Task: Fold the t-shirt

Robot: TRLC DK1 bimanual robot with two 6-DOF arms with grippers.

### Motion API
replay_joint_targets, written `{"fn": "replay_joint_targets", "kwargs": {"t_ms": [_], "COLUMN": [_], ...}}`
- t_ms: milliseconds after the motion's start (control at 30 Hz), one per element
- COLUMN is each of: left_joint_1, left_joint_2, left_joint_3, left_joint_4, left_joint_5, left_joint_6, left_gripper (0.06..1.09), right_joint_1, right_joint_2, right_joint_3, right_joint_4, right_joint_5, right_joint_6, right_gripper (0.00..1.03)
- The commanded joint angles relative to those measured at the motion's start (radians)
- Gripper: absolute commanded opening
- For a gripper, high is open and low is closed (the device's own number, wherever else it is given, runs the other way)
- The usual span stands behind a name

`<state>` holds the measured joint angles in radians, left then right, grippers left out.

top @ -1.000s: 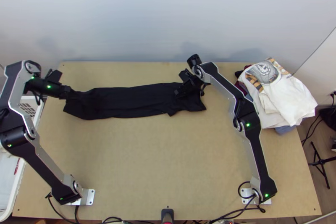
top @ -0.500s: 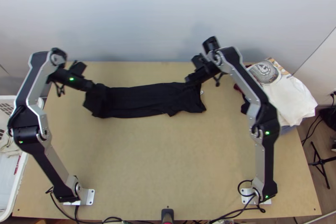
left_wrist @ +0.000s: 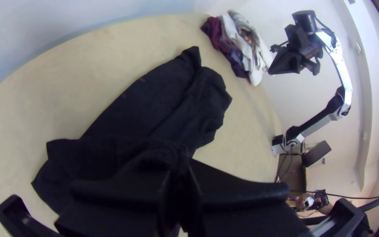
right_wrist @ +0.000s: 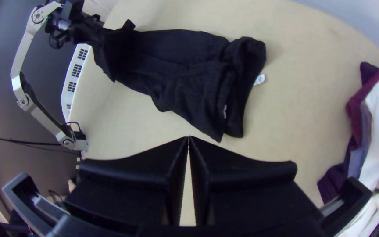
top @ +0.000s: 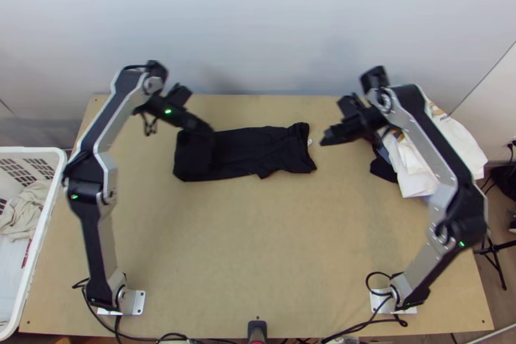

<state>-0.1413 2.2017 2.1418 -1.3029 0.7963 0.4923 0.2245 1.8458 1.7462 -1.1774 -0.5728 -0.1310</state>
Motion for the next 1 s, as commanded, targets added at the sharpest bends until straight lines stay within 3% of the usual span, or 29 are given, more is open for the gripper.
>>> {"fn": "replay_joint_targets", "kwargs": {"t_ms": [0,300,500,633,667,700,767,800,967], "left_joint_1": [-0.152,-0.287,-0.316,-0.348,-0.353,-0.354,-0.353,-0.354,-0.362], "left_joint_2": [0.108,0.188,0.214,0.240,0.256,0.273,0.299,0.306,0.289], "left_joint_3": [0.152,0.152,0.152,0.153,0.153,0.155,0.155,0.155,0.152], "left_joint_4": [0.120,0.360,0.585,0.660,0.672,0.682,0.688,0.683,0.617], "left_joint_5": [0.049,0.096,0.096,0.095,0.087,0.084,0.078,0.077,0.058], "left_joint_6": [-0.089,-0.228,-0.400,-0.428,-0.429,-0.436,-0.443,-0.443,-0.434], "left_gripper": [0.10,0.10,0.10,0.13,0.20,0.34,0.76,1.06,1.05], "right_joint_1": [-0.099,-0.139,-0.129,-0.129,-0.128,-0.125,-0.119,-0.117,-0.106], "right_joint_2": [-0.168,-0.243,-0.263,-0.261,-0.261,-0.260,-0.255,-0.252,-0.243], "right_joint_3": [-0.201,-0.274,-0.329,-0.330,-0.330,-0.330,-0.330,-0.329,-0.318], "right_joint_4": [0.044,0.044,0.044,0.045,0.047,0.047,0.051,0.051,0.065], "right_joint_5": [0.070,0.083,0.085,0.087,0.087,0.087,0.087,0.087,0.087], "right_joint_6": [0.008,-0.002,-0.007,-0.010,-0.012,-0.012,-0.012,-0.012,-0.012], "right_gripper": [0.07,0.07,0.07,0.07,0.07,0.07,0.07,0.07,0.07]}}
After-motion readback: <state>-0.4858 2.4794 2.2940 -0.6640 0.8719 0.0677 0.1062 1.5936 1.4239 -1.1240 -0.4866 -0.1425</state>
